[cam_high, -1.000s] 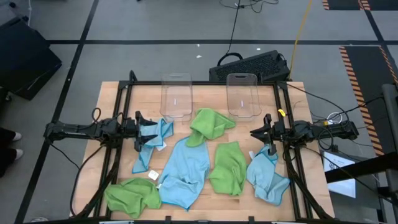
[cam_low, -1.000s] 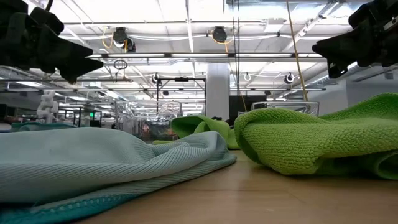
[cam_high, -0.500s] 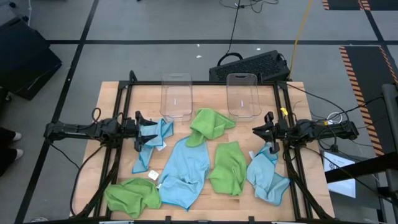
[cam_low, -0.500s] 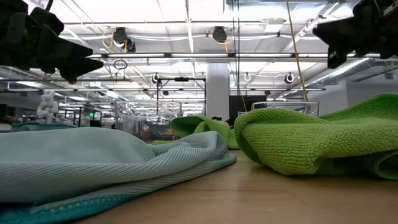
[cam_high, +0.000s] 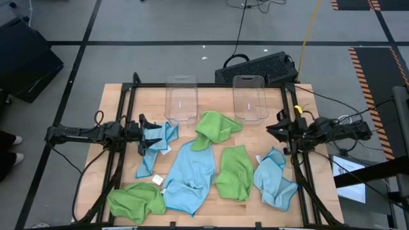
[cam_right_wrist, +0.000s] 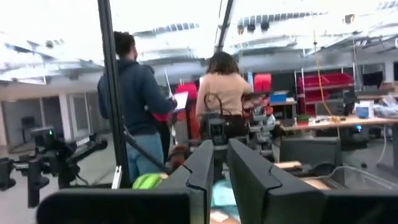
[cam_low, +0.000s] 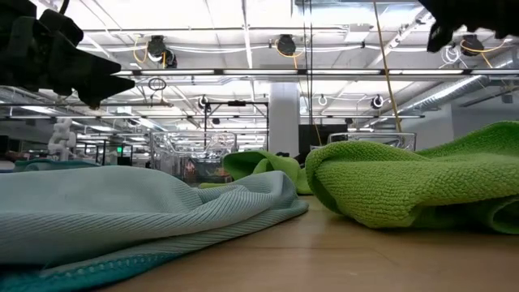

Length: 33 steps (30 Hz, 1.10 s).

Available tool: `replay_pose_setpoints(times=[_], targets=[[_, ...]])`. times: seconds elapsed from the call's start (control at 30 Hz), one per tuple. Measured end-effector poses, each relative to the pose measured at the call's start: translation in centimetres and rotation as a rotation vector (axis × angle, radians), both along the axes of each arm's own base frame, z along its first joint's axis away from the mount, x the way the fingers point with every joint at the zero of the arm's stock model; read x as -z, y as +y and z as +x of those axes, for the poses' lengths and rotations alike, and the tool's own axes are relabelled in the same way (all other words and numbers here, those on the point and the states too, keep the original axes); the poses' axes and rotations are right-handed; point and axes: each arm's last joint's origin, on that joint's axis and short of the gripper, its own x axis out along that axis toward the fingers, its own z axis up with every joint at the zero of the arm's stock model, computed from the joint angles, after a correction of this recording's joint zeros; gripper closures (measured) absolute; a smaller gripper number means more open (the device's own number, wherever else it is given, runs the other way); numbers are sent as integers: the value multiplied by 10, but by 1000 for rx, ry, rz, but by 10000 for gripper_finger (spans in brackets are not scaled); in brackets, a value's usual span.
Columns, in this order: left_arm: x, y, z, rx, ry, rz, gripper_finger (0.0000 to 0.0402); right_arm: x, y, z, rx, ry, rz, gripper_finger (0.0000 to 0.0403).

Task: Fold microfiber towels
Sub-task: Fold the right blue microfiber towel

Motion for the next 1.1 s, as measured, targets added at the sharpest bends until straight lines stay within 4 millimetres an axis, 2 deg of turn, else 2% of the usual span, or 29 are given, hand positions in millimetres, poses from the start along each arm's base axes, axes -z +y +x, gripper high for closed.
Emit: replay_pose_setpoints(times=[0.17, 0.37, 0.5, 0.67, 0.73, 0.8, 0.97, 1.1], targets=[[0, 0, 0, 0, -1, 0, 119, -46, 5, 12, -25, 53, -16, 360], [0, 0, 0, 0, 0, 0, 119, -95, 17, 42, -16, 197, -65, 360], [0, 0, 0, 0, -1, 0, 119, -120, 27, 60, 16, 291, -85, 360], [0, 0, 0, 0, 0, 0, 119, -136, 43, 78, 5, 354, -90, 360], [0, 0, 0, 0, 0, 0, 119, -133, 51, 84, -21, 368, -89, 360], [0, 0, 0, 0, 0, 0, 119, -122, 60, 91, -52, 400, -95, 360], [0, 0, 0, 0, 0, 0, 119, -67, 89, 105, -142, 458, -129, 360], [0, 0, 0, 0, 0, 0, 119, -20, 108, 103, -210, 440, -117, 360]])
